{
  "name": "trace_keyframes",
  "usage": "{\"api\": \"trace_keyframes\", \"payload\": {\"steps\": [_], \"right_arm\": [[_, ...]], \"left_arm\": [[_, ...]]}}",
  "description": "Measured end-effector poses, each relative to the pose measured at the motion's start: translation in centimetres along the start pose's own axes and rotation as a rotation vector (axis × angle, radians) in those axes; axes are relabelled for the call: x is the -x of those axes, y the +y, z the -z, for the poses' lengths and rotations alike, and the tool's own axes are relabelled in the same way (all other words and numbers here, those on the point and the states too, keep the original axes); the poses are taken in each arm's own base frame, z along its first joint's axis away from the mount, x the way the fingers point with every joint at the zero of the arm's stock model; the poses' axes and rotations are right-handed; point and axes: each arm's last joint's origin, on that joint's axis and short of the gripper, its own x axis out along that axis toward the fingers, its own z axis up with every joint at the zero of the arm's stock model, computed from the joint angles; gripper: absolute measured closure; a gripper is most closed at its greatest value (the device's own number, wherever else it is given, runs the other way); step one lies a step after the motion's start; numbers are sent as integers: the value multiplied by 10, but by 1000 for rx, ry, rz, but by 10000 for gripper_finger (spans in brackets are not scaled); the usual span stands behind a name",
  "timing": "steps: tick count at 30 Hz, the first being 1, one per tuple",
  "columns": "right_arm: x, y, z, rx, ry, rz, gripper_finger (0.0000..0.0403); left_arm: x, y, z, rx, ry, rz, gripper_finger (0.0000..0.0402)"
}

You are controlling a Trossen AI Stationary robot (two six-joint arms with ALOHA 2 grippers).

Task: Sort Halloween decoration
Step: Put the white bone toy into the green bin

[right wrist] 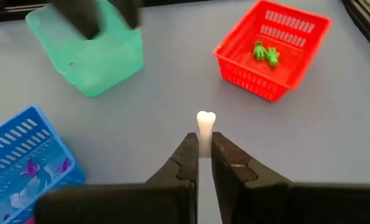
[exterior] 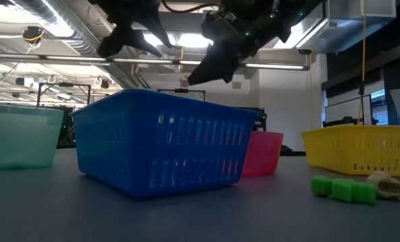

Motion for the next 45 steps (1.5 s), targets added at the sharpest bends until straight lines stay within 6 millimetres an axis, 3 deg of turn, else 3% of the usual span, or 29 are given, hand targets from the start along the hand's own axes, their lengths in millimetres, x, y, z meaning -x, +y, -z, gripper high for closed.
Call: {"api": "trace_keyframes", "payload": {"steps": [14, 45], "right_arm": [[1, 6, -16, 56, -166, -21, 379], [2, 7, -22, 93, -229, -43, 379]], "left_arm": [[-2, 2, -5, 40, -34, -16, 292], [-2, 0, -10, 52, -136, -20, 292]]}}
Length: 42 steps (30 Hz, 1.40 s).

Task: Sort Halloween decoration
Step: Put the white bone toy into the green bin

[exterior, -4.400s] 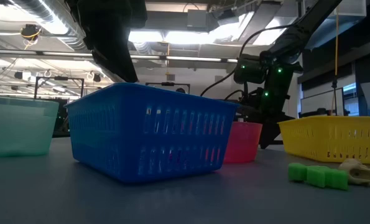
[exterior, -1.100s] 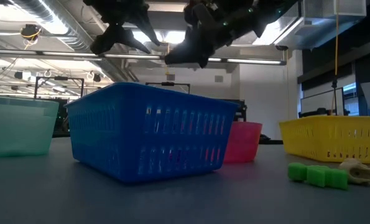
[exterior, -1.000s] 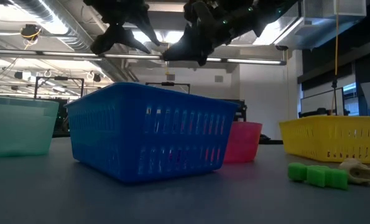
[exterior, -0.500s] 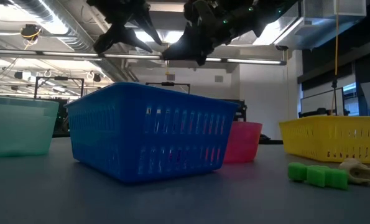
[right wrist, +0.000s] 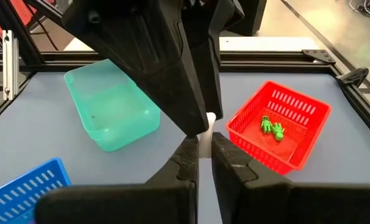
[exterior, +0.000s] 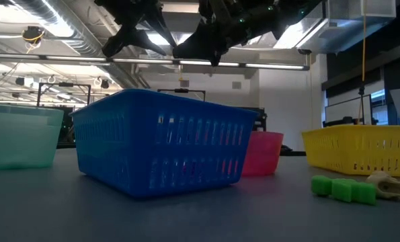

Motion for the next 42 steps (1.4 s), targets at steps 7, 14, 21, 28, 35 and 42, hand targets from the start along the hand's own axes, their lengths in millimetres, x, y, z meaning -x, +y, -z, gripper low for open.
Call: {"api": "trace_keyframes", "payload": {"steps": [7, 14, 21, 28, 35, 42], "right_arm": [[0, 0, 0, 0, 0, 0, 379], [0, 0, 1, -1, 10, -1, 379], [0, 0, 2, -3, 22, -2, 379], [0, 0, 3, -4, 29, -2, 379], [0, 0, 3, -5, 29, -1, 379], [0, 0, 3, -5, 32, -2, 379]], "left_arm": [[0, -3, -2, -8, -16, 29, 292], [-9, -4, 3, -10, 3, 20, 292], [-13, -5, 5, -15, -1, 23, 292], [-13, -5, 5, -15, 9, 29, 302], [-13, -5, 5, -14, 10, 31, 355], [-13, -5, 5, -15, 10, 29, 394]]}}
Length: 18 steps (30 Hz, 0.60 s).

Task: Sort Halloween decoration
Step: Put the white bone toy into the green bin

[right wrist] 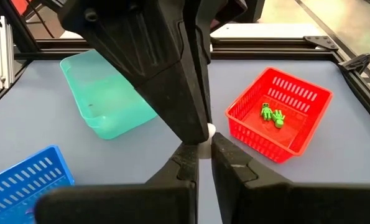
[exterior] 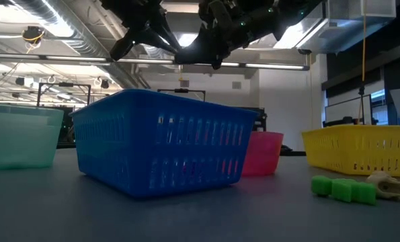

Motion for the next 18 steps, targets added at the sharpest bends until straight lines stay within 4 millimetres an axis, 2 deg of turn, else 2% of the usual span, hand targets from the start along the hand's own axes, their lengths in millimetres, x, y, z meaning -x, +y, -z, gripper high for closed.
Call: {"api": "trace_keyframes", "payload": {"steps": [14, 18], "right_arm": [[0, 0, -1, 0, -5, 2, 379], [0, 0, 0, 0, -1, 1, 379]], "left_arm": [[0, 0, 0, -3, 3, 4, 401], [3, -1, -1, -78, 16, 23, 401]]}}
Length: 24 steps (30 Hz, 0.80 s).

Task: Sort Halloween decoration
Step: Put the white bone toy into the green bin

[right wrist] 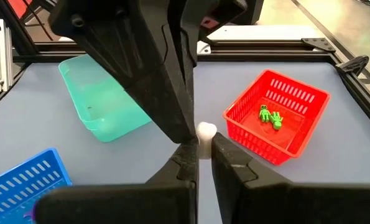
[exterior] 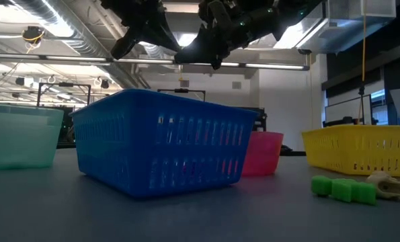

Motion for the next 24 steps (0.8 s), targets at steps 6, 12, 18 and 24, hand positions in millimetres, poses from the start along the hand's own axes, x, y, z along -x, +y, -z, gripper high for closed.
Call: {"api": "trace_keyframes", "payload": {"steps": [6, 12, 18, 24], "right_arm": [[0, 0, 3, -7, 40, -3, 379], [0, 2, 3, -10, 36, -54, 379], [0, 4, 3, -11, 30, -108, 379], [0, 4, 3, -12, 30, -107, 379]], "left_arm": [[8, -3, -4, -96, 25, 73, 401], [8, -3, -4, -166, 30, 81, 370], [8, -2, -6, -177, -31, 30, 298], [4, -1, -4, -97, -36, 16, 269]]}}
